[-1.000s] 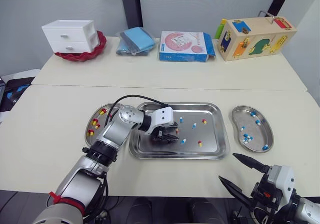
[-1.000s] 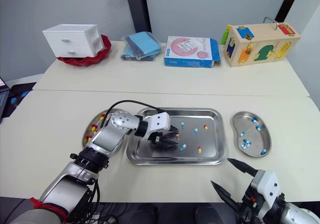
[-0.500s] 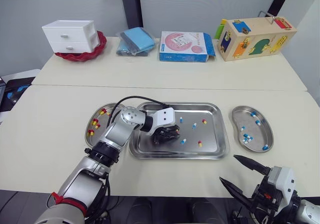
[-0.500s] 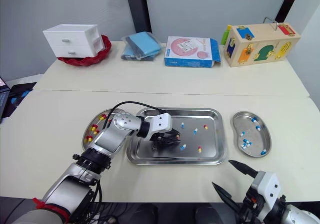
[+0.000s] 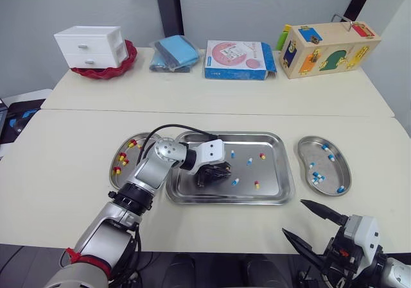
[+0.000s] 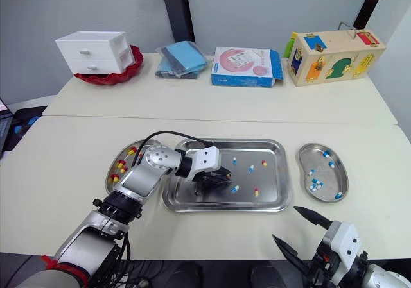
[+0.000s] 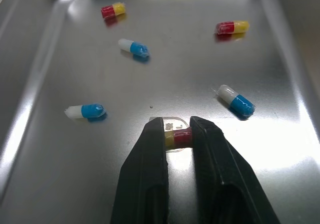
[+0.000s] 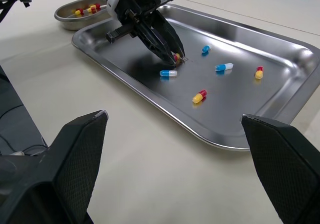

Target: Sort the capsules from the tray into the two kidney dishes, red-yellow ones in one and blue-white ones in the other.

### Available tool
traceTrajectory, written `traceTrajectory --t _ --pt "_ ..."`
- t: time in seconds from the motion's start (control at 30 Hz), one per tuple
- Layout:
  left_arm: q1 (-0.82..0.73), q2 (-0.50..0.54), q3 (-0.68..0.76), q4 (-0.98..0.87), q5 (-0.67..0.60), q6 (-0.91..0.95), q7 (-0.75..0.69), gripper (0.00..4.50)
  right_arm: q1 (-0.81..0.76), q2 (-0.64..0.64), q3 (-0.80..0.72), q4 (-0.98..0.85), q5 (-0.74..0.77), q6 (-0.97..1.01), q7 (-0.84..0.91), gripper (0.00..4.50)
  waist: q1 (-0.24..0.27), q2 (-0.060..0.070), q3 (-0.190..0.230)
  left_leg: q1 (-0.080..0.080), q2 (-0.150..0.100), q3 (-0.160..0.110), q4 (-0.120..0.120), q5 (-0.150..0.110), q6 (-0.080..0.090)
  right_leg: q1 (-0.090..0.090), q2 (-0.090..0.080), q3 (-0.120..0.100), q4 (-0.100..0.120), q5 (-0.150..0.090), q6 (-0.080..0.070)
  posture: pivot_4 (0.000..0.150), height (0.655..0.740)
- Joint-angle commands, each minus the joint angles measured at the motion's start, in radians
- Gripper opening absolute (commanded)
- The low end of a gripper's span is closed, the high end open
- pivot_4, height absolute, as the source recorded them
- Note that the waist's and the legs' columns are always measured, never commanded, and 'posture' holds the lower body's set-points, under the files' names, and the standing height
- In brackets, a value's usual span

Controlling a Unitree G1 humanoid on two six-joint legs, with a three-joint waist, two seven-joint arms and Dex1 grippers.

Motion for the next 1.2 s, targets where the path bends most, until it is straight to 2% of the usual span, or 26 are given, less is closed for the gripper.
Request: traceTrajectory --t 0.03,0.2,0.33,0.5,0.8,1.03,1.2 --pt "0.013 0.006 -0.003 -0.016 0.007 -0.011 0.005 0.45 0.01 -0.002 -0.005 -0.03 0.005 -0.011 -0.005 4.5 0.0 0.0 0.0 0.0 0.0 0.0 0.0 0.0 0.0 0.0 0.0 0.0 0.0 0.0 0.0 0.15 0.74" --pt "0.009 0.01 0.017 -0.04 -0.022 0.008 -0.012 0.45 0.002 -0.01 -0.006 -0.04 0.011 -0.001 -0.004 4.5 0.0 0.0 0.0 0.0 0.0 0.0 0.0 0.0 0.0 0.0 0.0 0.0 0.001 0.0 0.0 0.15 0.74" --pt "-0.005 0.048 0.078 -0.109 -0.087 0.098 -0.031 0.45 -0.003 -0.037 -0.003 -0.046 0.021 -0.001 0.026 4.5 -0.001 0.0 0.0 0.0 0.0 0.0 0.0 0.0 0.0 0.0 0.0 0.0 0.001 0.0 0.0 0.15 0.74" --pt "0.03 0.174 0.169 -0.242 -0.161 0.239 -0.053 0.45 -0.001 -0.105 -0.007 -0.039 0.032 -0.012 0.103 4.5 -0.004 0.0 0.0 0.0 0.0 0.0 0.0 0.0 0.0 0.0 0.0 0.0 0.002 0.0 0.0 0.15 0.74" --pt "0.21 0.344 0.376 -0.457 -0.245 0.451 0.056 0.45 -0.079 -0.187 0.0 0.022 0.055 -0.013 0.207 4.5 0.001 0.0 0.0 0.0 0.001 -0.001 0.001 0.0 0.0 0.0 0.0 0.0 0.002 0.0 0.0 0.15 0.74" --pt "0.345 0.444 0.543 -0.416 -0.249 0.47 0.157 0.45 -0.181 -0.209 0.011 0.091 0.08 0.021 0.236 4.5 0.0 -0.001 0.0 0.001 0.001 0.0 0.001 0.0 0.0 0.0 0.0 0.0 0.003 0.0 0.0 0.15 0.74" --pt "0.396 0.464 0.564 -0.393 -0.249 0.437 0.195 0.45 -0.218 -0.209 0.026 0.106 0.083 0.034 0.241 4.5 0.003 -0.001 0.0 0.0 0.0 0.0 0.001 0.0 0.0 0.0 0.0 0.0 0.002 0.0 0.0 0.15 0.74"
